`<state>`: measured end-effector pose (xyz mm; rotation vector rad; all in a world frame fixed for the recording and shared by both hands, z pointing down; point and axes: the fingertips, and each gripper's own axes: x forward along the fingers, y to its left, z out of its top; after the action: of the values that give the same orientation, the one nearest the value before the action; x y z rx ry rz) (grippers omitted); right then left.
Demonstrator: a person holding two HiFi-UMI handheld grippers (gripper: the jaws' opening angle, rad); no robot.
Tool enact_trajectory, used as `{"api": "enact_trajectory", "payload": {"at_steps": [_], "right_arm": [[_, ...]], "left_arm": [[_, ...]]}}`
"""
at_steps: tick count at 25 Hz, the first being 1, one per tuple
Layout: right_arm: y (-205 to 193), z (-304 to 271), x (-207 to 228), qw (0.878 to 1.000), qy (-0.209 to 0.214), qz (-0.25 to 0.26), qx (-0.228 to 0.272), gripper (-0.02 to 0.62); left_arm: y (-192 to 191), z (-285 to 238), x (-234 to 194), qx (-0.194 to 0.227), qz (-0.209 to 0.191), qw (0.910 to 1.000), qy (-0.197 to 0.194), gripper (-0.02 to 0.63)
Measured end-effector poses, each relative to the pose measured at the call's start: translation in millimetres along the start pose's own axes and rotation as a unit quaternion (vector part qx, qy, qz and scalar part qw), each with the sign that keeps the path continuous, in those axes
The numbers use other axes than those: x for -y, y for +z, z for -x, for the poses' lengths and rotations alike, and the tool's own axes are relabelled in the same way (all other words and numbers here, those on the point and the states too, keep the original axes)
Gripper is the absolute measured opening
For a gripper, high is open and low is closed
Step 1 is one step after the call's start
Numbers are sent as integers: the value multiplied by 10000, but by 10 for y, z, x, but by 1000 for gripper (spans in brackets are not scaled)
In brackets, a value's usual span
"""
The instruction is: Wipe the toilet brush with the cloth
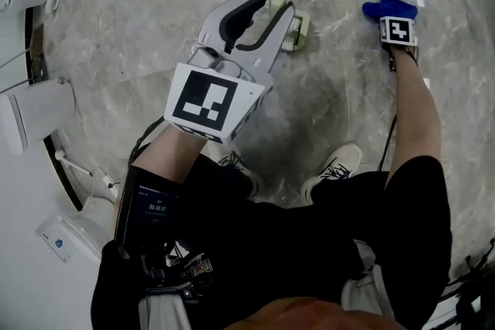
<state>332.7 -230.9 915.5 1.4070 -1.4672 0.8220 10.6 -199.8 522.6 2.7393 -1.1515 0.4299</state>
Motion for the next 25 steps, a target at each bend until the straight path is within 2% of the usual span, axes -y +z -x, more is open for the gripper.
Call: {"api": "enact_trajectory", "payload": {"at_steps": [2, 4, 6, 8, 12, 15, 17, 20, 21, 22, 25], "right_arm": [[53, 67, -48, 9986, -239, 482, -17, 127], [312, 216, -306, 9926, -90, 1105, 500, 89], [623, 395, -715, 9820, 485, 1456, 1103, 85], [839, 596, -1154, 9682, 1295, 1520, 1508, 81], [1065, 1009, -2092, 9265, 3013, 1303, 1837, 81], [1203, 1273, -2720, 8870, 4149, 967, 1781, 81], [1275, 1354, -2966, 8660, 4586, 938, 1759, 81], [1407, 1500, -3103, 8392, 5022, 974, 1847, 81], [1428, 1536, -3139, 8348, 5077, 1055, 1851, 81], [1436, 1525, -3163, 8370, 5024, 1172, 1827, 81], [1407, 1286, -3080, 8684, 4505, 1320, 1597, 83]], "left_arm": [[-7, -4, 6, -15, 9, 10000, -8, 130], [-21, -13, 31, 56, -48, 9999, -122, 129], [-4, -28, 37, 88, -34, 9998, -190, 129], [17, -39, 40, 113, 38, 9997, -217, 129], [66, -34, 58, 127, 115, 9994, -292, 129], [104, 10, 78, 136, 70, 9995, -291, 129], [82, 21, 85, 129, 55, 9995, -288, 129], [18, 30, 77, 87, 74, 9995, -294, 129], [-5, 33, 73, 64, 78, 9995, -302, 129], [-23, 37, 64, 45, 80, 9995, -308, 129], [-28, 44, 24, 42, 83, 9995, -297, 129]]}}
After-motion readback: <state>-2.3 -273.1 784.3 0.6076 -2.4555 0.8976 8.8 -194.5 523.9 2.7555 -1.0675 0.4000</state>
